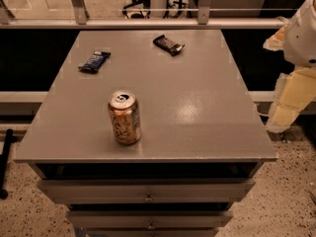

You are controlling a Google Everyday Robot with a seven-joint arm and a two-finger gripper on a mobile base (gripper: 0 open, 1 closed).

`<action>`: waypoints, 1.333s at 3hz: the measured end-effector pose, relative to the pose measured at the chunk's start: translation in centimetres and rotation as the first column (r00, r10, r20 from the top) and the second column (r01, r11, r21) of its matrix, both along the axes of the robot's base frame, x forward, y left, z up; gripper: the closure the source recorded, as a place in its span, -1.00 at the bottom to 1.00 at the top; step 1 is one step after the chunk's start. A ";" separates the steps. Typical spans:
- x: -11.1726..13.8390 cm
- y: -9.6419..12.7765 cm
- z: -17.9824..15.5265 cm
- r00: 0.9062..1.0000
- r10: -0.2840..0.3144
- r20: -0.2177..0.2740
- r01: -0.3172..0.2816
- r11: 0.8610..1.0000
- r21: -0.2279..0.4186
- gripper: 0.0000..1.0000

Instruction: Move rxbar chocolate near orange can

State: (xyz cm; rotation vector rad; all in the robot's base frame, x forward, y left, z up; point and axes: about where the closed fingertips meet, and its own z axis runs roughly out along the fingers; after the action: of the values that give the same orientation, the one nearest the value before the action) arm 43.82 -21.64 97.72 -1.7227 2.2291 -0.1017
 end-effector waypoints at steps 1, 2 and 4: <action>0.0 0.0 0.0 1.000 0.000 0.000 0.000 1.000 0.000 -1.00; 1.1 0.4 -0.3 1.000 0.005 0.012 -0.005 1.000 0.019 -1.00; 14.4 5.0 -4.9 0.997 -0.004 0.077 -0.016 0.965 0.264 -1.00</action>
Offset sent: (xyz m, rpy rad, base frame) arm 0.1124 0.0348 -0.0378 0.1867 -0.0904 0.0524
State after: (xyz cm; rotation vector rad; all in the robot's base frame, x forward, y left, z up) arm 58.21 -16.67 92.78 -1.5551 2.0743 0.1235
